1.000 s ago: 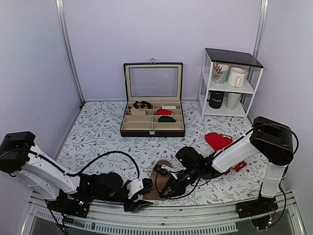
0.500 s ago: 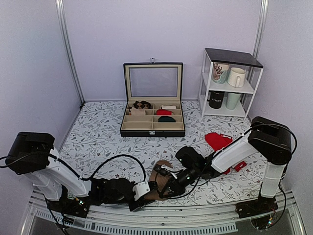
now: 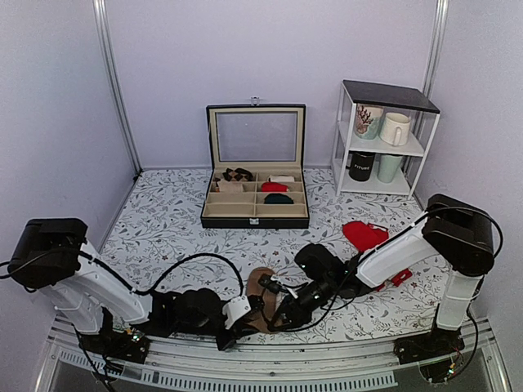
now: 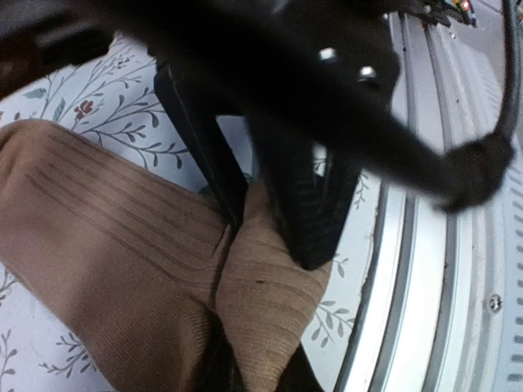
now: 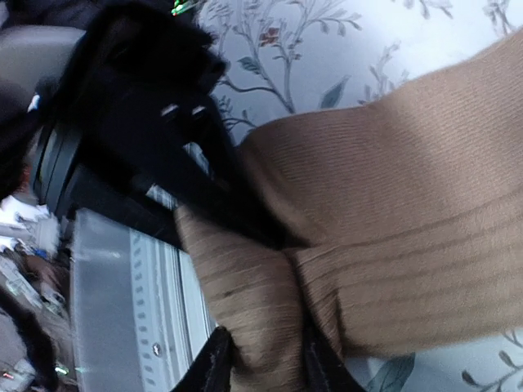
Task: Roll the socks
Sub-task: Roll a pair of socks at the center of the board.
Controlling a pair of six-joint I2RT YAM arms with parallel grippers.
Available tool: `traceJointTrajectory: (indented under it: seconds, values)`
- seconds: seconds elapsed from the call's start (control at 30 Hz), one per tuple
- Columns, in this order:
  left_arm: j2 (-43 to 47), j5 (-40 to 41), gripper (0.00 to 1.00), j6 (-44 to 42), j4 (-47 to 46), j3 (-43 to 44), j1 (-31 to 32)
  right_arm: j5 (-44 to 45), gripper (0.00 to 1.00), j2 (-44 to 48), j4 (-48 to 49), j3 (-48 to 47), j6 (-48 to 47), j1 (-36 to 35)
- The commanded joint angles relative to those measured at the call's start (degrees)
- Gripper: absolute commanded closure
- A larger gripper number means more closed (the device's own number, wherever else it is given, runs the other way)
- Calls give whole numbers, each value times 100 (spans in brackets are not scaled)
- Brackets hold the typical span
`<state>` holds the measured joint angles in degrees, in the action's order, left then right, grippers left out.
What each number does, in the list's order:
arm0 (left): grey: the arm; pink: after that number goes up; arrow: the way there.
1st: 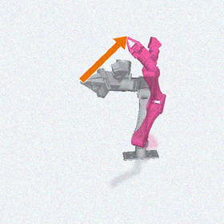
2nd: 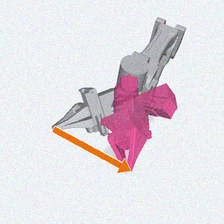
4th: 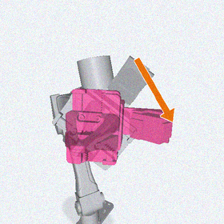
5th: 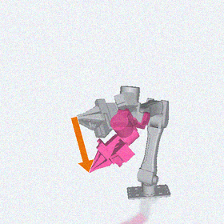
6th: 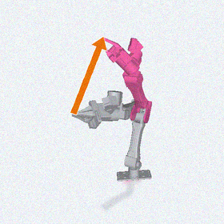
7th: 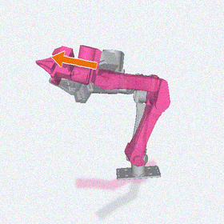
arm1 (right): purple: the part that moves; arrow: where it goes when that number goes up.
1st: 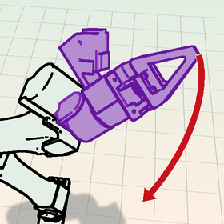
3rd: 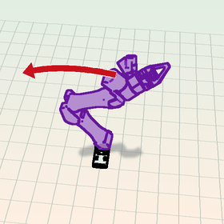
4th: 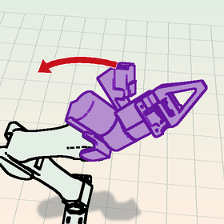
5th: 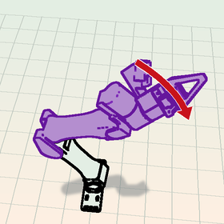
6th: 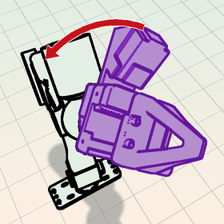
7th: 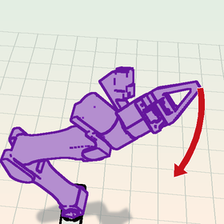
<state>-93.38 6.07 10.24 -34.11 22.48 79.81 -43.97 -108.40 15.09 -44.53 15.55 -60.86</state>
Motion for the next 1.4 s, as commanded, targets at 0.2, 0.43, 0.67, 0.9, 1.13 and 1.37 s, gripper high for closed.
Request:
traceJointTrajectory:
  seconds: [0.2, 0.43, 0.67, 0.9, 1.13, 1.37]
  values:
    - [-90, -2133, 100, 1358, 610, -299, -844, 3029, 42, 2336, 1248, 1490, -1618, -618]
    - [-729, -2646, 100, 1563, 467, -193, -1020, 3124, 36, 2246, 1561, 1476, -2837, -1120]
    - [-883, -2753, 100, 1613, 291, -213, -1069, 3471, 35, 1557, 1543, 1216, -2715, -1358]
    - [-833, -2727, 100, 1612, 308, -285, -1093, 3352, 41, 1335, 1351, 1167, -2455, -1367]
    - [-892, -2757, 100, 1591, 273, -253, -1100, 3261, 53, 1069, 1269, 1095, -2162, -1376]
    - [-916, -2694, 100, 1604, 282, -241, -1110, 3182, 81, 951, 1159, 1015, -1951, -1367]
